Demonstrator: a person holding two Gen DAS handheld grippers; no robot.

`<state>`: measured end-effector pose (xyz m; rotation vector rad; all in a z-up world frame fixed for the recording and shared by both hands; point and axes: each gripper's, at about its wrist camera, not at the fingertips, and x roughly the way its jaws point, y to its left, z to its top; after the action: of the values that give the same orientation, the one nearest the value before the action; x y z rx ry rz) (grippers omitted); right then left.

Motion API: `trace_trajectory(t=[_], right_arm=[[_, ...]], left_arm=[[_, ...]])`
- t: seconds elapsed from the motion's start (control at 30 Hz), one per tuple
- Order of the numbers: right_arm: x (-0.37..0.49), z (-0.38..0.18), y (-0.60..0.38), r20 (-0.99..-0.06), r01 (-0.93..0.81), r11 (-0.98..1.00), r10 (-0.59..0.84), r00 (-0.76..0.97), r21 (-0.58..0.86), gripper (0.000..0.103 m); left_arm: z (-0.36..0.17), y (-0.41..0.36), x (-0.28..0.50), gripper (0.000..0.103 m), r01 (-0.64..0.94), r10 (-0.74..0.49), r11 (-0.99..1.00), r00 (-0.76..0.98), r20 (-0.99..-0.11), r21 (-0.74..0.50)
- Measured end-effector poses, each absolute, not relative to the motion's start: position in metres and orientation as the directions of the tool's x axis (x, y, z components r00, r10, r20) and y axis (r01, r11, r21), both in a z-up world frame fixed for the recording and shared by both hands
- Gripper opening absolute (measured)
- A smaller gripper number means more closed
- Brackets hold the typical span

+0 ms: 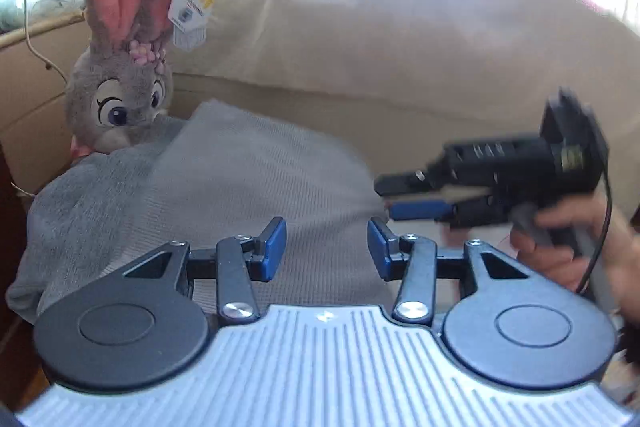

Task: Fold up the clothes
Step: 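Lower the grey shirt onto the folded clothes stack and open both grippers, then lift both grippers away from the stacked shirt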

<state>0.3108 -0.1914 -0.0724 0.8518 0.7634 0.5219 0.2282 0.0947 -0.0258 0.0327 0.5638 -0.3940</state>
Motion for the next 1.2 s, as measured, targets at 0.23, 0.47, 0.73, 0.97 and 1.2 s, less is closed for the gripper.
trace_trajectory(t=[0.23,0.47,0.73,0.97,1.2], right_arm=[[0.332,-0.074,-0.167,-0.345,-0.195,0.643,0.613,0.710,0.741,0.016],[0.370,-0.054,-0.174,-0.373,-0.175,0.774,0.473,0.798,0.608,0.004],[0.345,-0.031,-0.189,-0.410,-0.156,0.806,0.444,0.796,0.571,0.027],[0.248,-0.017,-0.161,-0.415,-0.289,0.837,0.494,0.764,0.464,0.050],[0.170,-0.006,-0.180,-0.448,-0.294,0.843,0.498,0.742,0.450,0.051]], left_arm=[[-0.058,0.106,0.250,0.044,0.329,-0.367,0.927,0.709,-0.602,-0.177],[-0.058,0.108,0.253,0.044,0.330,-0.368,0.926,0.683,-0.631,-0.183],[-0.050,0.100,0.235,0.056,0.279,-0.318,0.945,0.675,-0.665,-0.168],[-0.055,0.066,0.202,0.089,0.137,-0.089,0.991,0.666,-0.740,0.004],[-0.050,0.048,0.147,0.089,0.069,-0.047,0.998,0.636,-0.770,-0.004]])
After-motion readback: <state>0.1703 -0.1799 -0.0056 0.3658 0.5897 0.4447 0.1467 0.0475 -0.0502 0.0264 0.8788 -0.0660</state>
